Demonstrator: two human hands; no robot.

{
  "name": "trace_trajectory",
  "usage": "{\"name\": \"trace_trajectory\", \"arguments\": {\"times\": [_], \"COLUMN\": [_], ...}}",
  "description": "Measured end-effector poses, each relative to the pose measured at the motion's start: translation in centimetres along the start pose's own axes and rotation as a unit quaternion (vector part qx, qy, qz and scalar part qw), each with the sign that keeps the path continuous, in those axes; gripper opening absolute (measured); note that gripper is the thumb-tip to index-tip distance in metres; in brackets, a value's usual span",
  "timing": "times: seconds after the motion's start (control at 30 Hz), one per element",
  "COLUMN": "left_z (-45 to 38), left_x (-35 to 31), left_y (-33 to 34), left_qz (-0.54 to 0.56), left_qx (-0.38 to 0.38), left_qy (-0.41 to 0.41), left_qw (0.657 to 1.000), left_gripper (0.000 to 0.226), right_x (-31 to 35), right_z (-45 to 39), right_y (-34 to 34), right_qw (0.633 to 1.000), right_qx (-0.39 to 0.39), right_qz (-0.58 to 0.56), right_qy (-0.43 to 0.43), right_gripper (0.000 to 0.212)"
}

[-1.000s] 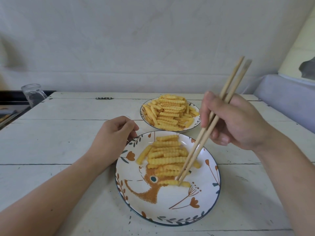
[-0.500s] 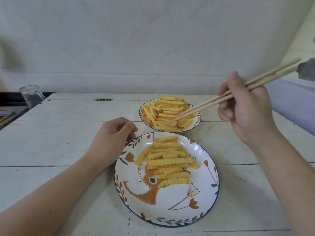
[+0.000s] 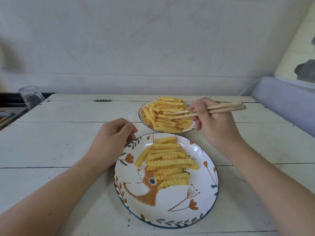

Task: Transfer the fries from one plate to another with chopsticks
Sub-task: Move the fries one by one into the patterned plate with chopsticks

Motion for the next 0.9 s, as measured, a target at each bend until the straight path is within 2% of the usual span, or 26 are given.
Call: {"name": "trace_trajectory", "arguments": {"times": [0.2, 0.33, 0.4, 0.47, 0.6, 0.7, 0.8, 0.9], "left_z": [0.0, 0.0, 0.0, 0.0, 0.0, -0.1, -0.1, 0.0], "left_x": [-0.1, -0.1, -0.1, 0.0, 0.1, 0.1, 0.1, 0.1], "left_y": [0.0, 0.1, 0.0, 0.0, 0.0, 0.0, 0.0, 0.0], "left_qz": [-0.002, 0.002, 0.001, 0.000, 0.000, 0.001, -0.001, -0.001], "left_qx": [0.000, 0.003, 0.001, 0.001, 0.002, 0.003, 0.003, 0.004], "left_qy": [-0.001, -0.003, -0.002, 0.000, -0.003, -0.004, -0.005, -0.006], "left_qw": [1.000, 1.000, 1.000, 1.000, 1.000, 1.000, 1.000, 1.000], "left_gripper": [0.028, 0.028, 0.029, 0.029, 0.029, 0.029, 0.028, 0.028], "right_x": [-0.2, 1.2, 2.5, 3.6, 4.8, 5.1, 5.5, 5.5], "right_z": [-0.2, -0.4, -0.3, 0.2, 1.6, 2.6, 3.0, 2.8], "right_y": [0.3, -1.5, -2.5, -2.9, -1.8, -0.6, -0.1, -0.4], "right_qw": [1.000, 0.987, 0.974, 0.962, 0.951, 0.954, 0.961, 0.965], "right_qx": [0.009, -0.033, 0.001, 0.068, 0.193, 0.242, 0.257, 0.242], "right_qz": [-0.012, -0.152, -0.219, -0.246, -0.212, -0.148, -0.078, -0.069], "right_qy": [0.004, 0.037, 0.062, 0.098, 0.114, 0.100, 0.072, 0.072], "right_gripper": [0.033, 0.043, 0.055, 0.059, 0.054, 0.051, 0.042, 0.037]}}
Point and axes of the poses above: each hand's wrist, its own z-axis away from the middle knuckle, its own y-axis out of the palm, x = y × z, the point moved 6 cm from there along -z, towards the middle knuckle, and after that the axes turned 14 degrees about y, right-handed, at the moved point
